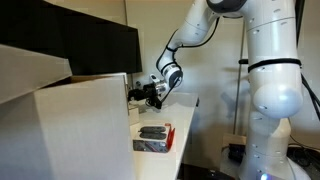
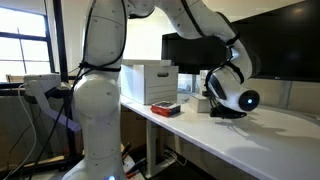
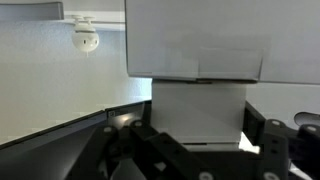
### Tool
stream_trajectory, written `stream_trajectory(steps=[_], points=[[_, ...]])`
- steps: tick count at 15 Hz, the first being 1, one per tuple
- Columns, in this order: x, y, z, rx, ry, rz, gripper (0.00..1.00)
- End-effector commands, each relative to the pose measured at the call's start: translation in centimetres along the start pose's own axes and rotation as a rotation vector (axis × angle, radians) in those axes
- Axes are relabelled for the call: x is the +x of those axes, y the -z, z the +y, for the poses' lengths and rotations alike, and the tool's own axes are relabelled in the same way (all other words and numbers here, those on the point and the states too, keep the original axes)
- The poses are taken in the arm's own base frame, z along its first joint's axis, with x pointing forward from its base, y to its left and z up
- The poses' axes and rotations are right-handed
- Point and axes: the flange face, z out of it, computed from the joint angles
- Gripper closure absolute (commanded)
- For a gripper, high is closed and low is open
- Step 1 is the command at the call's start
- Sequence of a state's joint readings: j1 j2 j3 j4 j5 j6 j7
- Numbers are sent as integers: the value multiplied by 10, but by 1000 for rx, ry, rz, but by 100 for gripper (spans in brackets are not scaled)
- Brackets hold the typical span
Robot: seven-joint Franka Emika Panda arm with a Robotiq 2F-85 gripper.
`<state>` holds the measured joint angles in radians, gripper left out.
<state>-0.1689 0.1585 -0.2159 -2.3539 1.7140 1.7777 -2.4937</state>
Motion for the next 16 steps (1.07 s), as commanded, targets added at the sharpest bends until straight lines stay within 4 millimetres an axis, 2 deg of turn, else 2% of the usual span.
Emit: stream_trajectory(steps=[1,16], points=[[2,2,2,16,50,10,42],[12,0,8,16,66,14,42]])
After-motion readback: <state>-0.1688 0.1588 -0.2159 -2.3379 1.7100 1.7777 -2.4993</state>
